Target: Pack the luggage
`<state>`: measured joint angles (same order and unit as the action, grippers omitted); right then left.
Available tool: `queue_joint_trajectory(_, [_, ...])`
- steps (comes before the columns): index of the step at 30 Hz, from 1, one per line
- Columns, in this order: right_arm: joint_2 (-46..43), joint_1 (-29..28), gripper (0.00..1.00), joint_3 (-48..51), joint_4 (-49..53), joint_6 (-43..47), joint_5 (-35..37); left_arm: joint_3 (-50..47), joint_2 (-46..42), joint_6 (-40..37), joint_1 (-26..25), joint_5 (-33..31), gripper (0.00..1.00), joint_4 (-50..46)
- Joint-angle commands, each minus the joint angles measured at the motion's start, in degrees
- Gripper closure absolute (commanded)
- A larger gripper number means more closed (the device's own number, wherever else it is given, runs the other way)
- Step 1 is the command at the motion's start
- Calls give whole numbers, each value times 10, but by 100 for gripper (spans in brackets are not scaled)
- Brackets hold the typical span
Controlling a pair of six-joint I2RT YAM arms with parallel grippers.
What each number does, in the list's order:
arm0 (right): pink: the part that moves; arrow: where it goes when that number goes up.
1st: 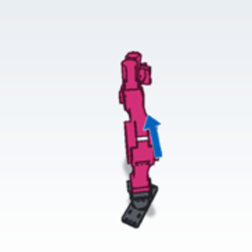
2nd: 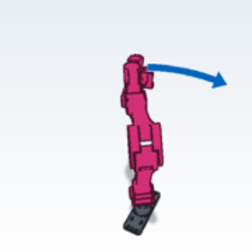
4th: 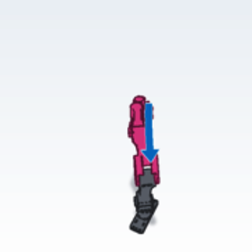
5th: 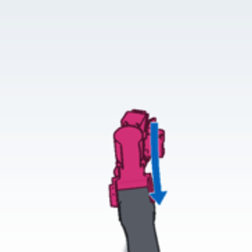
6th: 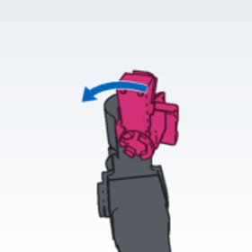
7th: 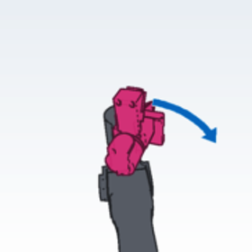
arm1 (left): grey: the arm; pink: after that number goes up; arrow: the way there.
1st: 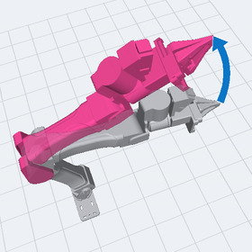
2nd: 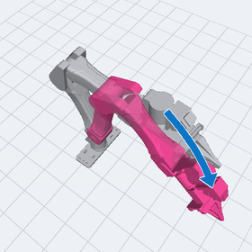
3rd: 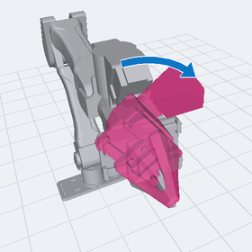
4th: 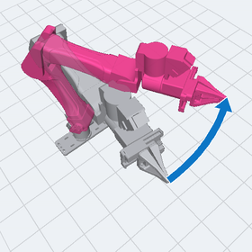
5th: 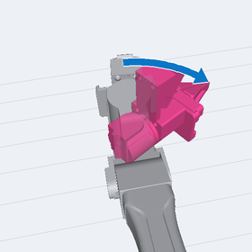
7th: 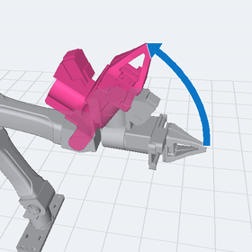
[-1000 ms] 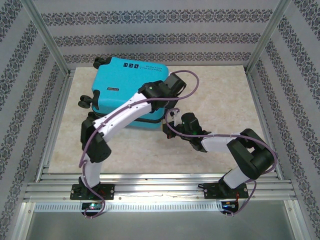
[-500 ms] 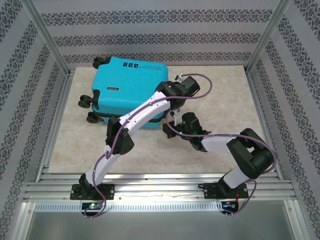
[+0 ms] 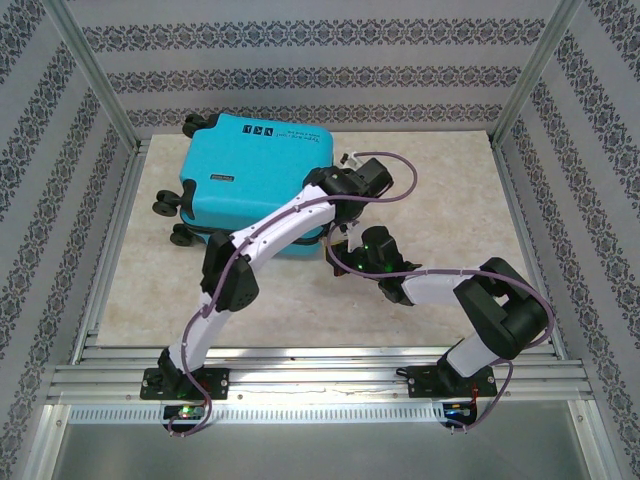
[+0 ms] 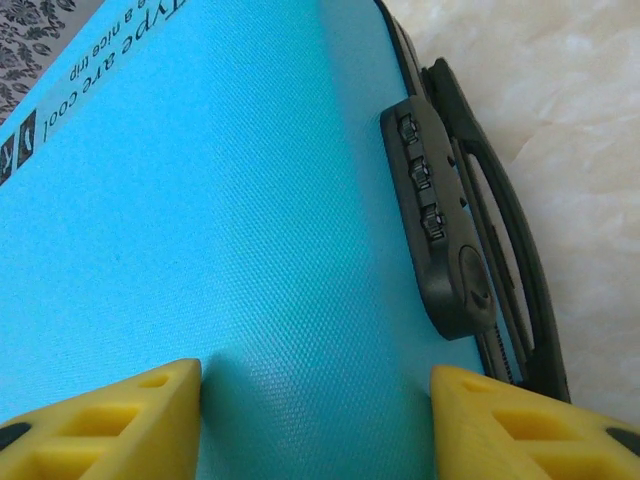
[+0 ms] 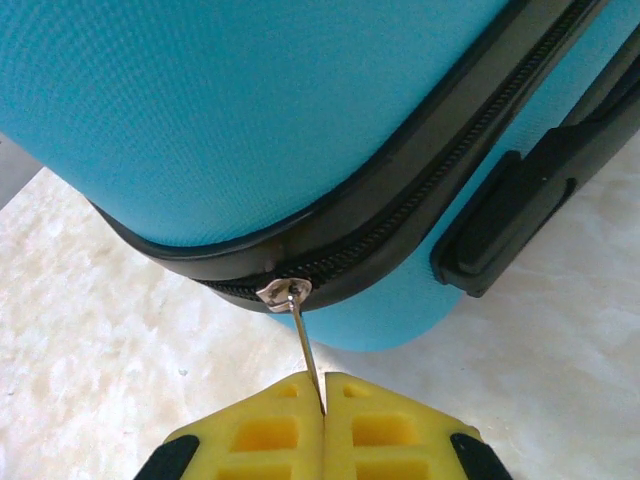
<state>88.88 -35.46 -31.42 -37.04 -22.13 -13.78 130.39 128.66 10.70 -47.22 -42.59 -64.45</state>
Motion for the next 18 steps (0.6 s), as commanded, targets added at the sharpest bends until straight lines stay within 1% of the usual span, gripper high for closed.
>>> queue_joint_trajectory(1, [-21,23,100,-17,-80,-10,126,-73,-51,15,23,80,44,-49])
queue_joint_trajectory(3, [-9,24,100,-29,-79,-12,123,-111,-78,15,28,115,45,-16])
queue_joint_trajectory(6, [7,26,100,-40,-85,-14,127,-139,-98,13,30,147,46,6])
queue_joint_trajectory(12, [14,61,100,-57,-79,-43,126,-189,-114,13,41,183,47,33])
queue_joint_trajectory(14, [20,72,100,-73,-68,-44,112,-211,-123,13,46,194,48,47])
queue_joint_trajectory(18, [54,100,100,-121,-59,-37,46,-258,-149,12,50,218,48,73])
